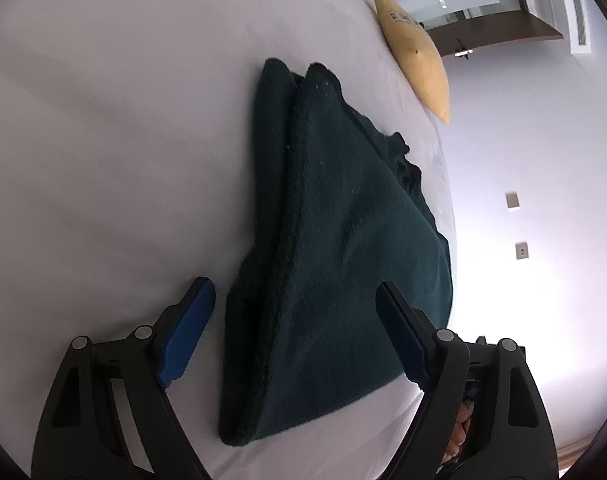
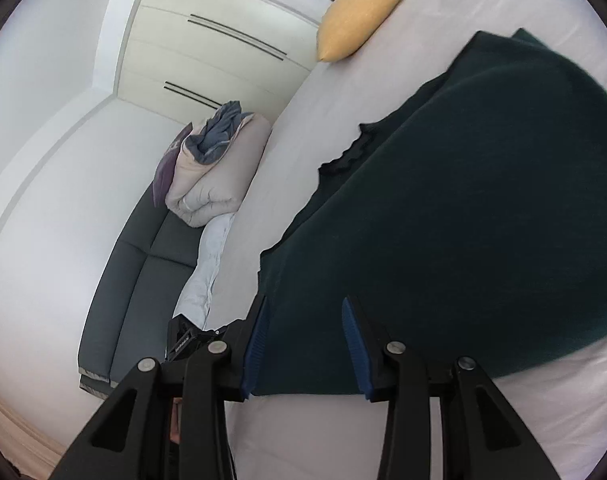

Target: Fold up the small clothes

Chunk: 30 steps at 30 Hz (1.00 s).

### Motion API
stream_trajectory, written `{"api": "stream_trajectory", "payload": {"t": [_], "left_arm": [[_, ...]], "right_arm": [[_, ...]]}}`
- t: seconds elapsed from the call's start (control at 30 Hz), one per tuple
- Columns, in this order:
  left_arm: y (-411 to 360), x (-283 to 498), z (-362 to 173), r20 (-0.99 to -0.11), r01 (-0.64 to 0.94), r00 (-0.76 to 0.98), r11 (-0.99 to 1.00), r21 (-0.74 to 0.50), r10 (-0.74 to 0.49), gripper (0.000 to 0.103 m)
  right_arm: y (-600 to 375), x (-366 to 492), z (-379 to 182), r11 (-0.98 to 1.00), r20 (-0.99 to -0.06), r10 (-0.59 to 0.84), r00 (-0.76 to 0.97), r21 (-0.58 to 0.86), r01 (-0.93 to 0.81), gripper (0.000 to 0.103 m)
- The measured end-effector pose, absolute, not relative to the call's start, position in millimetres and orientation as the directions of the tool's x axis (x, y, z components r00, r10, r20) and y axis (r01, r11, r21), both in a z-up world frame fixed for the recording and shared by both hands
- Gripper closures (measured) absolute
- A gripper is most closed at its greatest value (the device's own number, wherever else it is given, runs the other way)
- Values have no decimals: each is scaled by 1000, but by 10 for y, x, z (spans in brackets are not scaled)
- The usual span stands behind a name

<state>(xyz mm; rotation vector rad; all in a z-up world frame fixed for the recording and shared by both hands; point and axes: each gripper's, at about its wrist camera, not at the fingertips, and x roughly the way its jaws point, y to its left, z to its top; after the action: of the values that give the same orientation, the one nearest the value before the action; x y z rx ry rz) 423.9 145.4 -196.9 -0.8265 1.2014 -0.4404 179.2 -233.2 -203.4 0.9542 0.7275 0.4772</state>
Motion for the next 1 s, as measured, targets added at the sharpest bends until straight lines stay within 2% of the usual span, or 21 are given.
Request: {"api": "stream_trajectory", "payload": {"t": [0.07, 0.13, 0.2, 0.3, 0.5, 0.6, 0.67, 0.8, 0.93, 1.0], "left_arm": [[1447, 4210, -1998, -610, -125, 310, 605, -786, -729, 33], [1452, 4190, -2081, -576, -142, 280, 560, -816, -768, 53], [1492, 4151, -2143, -571, -145, 284, 554, -820, -770, 63], [1585, 4068, -2201, -526, -127, 294, 513, -849, -798, 68], [1726, 3929, -2270, -472, -147, 350, 451, -881, -809, 69], [1736, 3956, -2291, -475, -147, 353, 453, -879, -806, 68], [1688, 4074, -2259, -463, -102, 351, 459, -883, -814, 62], [1721, 4349, -2339, -399, -75, 367, 401, -913, -840, 62], [1498, 4354, -2258, -459, 11, 277, 481, -877, -844, 62], [1452, 4281, -2272, -451, 28, 252, 472, -881, -856, 62]], "right_arm": [[-2236, 1857, -2007, 509, -345, 664, 663, 859, -63, 61], [-2186, 1879, -1993, 511, -349, 669, 657, 857, -65, 61], [-2124, 1910, -1982, 512, -352, 675, 649, 856, -69, 61], [-2061, 1935, -1961, 519, -357, 682, 639, 851, -78, 61], [-1897, 2081, -1969, 531, -375, 698, 611, 842, -90, 61], [-1808, 2126, -1982, 533, -379, 711, 592, 840, -101, 61], [-1765, 2142, -2012, 527, -379, 718, 584, 844, -99, 61], [-1725, 2124, -2067, 517, -382, 725, 573, 852, -86, 61], [-1712, 2118, -2066, 526, -393, 726, 564, 846, -89, 61], [-1704, 2153, -2078, 519, -387, 729, 565, 850, -88, 61]]}}
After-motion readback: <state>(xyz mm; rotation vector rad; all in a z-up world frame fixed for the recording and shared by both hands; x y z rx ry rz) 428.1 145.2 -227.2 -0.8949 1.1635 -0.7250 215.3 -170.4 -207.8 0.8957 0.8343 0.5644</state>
